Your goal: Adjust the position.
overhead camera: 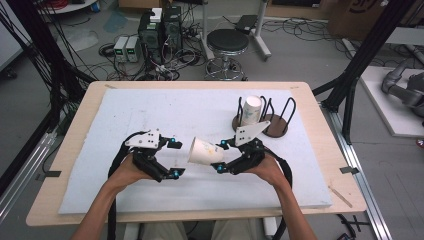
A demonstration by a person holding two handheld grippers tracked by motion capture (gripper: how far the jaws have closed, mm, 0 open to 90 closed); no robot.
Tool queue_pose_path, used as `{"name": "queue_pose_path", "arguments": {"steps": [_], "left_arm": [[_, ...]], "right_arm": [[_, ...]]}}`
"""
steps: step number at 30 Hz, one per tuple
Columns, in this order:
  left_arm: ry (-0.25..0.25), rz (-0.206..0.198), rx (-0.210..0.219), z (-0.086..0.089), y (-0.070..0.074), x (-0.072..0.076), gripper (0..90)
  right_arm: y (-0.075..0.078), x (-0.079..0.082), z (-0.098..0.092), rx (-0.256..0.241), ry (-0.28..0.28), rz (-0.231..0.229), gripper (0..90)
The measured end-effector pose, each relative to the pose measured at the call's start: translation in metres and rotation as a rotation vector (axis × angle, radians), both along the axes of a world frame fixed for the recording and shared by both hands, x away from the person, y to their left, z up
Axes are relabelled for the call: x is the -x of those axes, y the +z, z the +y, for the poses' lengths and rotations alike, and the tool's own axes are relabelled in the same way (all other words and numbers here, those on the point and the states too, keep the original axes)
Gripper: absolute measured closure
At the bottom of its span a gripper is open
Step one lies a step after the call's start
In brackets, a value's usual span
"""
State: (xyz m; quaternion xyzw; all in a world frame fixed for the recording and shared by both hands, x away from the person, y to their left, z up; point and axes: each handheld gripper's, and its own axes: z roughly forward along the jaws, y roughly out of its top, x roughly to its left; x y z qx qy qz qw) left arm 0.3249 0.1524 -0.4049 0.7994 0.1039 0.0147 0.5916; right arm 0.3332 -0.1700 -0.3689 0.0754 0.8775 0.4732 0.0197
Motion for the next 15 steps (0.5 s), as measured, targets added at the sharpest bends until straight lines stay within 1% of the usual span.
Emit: {"name": "queue_pose_path", "arguments": {"steps": [1,3,6,8,9,11,12,15], "left_arm": [[-0.002,0.001,0.017,0.0,-0.001,0.001,9.8],[0.002,0.0,0.04,0.0,-0.003,0.001,10.0],[-0.005,0.011,0.068,-0.001,-0.008,0.001,10.0],[0.001,0.013,0.087,-0.001,-0.01,0.001,10.0],[-0.001,0.011,0.091,-0.001,-0.01,0.001,9.9],[0.001,0.007,0.101,-0.001,-0.011,0.001,9.9],[-0.001,0.008,0.108,-0.002,-0.011,0.001,9.9],[0.0,0.004,0.112,-0.002,-0.011,0.001,9.9]], "right_arm": [[-0.002,0.0,-0.001,-0.023,-0.003,-0.003,37.6],[-0.005,0.0,-0.003,-0.063,-0.007,0.014,37.7],[-0.01,0.001,-0.006,-0.114,0.005,0.003,37.7],[-0.012,0.002,-0.007,-0.144,0.015,0.002,37.6],[-0.012,0.002,-0.007,-0.153,0.018,-0.008,37.7],[-0.014,0.002,-0.007,-0.187,0.033,-0.022,37.7],[-0.015,0.002,-0.008,-0.2,0.04,-0.02,37.6],[-0.018,0.002,-0.008,-0.197,0.031,-0.018,37.7]]}}
